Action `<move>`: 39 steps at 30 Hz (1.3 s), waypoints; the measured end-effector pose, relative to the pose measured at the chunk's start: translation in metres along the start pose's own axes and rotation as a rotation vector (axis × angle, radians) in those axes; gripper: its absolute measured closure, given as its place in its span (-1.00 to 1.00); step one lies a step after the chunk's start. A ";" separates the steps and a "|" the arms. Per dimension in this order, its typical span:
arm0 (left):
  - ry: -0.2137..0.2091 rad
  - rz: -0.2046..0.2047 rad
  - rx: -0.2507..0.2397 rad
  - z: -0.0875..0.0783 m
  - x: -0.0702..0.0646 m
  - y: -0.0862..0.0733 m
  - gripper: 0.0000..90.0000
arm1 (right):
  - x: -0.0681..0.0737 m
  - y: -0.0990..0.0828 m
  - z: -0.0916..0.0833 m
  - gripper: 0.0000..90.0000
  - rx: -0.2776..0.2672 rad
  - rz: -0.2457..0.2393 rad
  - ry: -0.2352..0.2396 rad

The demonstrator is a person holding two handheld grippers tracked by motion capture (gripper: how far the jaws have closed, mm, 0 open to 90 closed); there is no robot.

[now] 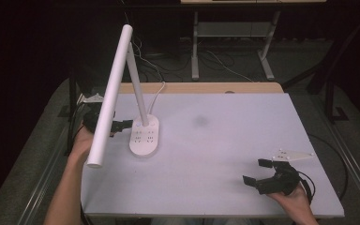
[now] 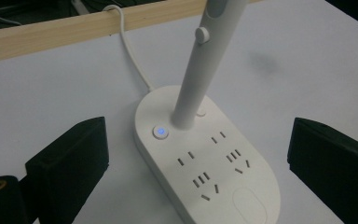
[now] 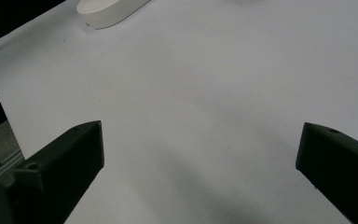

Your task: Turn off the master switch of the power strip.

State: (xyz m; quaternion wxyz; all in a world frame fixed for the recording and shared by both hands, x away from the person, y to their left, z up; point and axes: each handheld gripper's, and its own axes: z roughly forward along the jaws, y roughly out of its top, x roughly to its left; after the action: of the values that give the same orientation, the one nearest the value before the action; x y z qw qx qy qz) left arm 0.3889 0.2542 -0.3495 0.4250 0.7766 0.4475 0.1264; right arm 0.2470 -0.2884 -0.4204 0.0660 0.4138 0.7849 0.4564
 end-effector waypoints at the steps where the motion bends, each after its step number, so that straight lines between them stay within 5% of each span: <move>1: 0.004 -0.015 -0.007 0.003 0.003 0.000 -0.91 | 0.000 0.000 0.000 -0.99 -0.001 0.002 0.001; 19: 0.005 -0.107 -0.027 0.025 0.018 -0.003 -0.90 | -0.002 0.000 -0.001 -0.99 -0.005 0.004 -0.003; 25: 0.028 -0.136 -0.050 0.031 0.021 -0.003 -0.78 | -0.003 -0.001 -0.002 -0.99 -0.002 0.011 -0.004; 39: -0.011 -0.194 -0.047 0.042 0.032 -0.006 -0.48 | -0.005 -0.001 -0.002 -0.99 -0.005 0.009 -0.005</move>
State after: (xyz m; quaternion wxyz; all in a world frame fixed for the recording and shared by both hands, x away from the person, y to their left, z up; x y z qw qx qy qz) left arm 0.4279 0.2586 -0.3852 0.4556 0.7203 0.5151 0.0910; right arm 0.2484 -0.2932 -0.4211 0.0669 0.4184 0.7818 0.4575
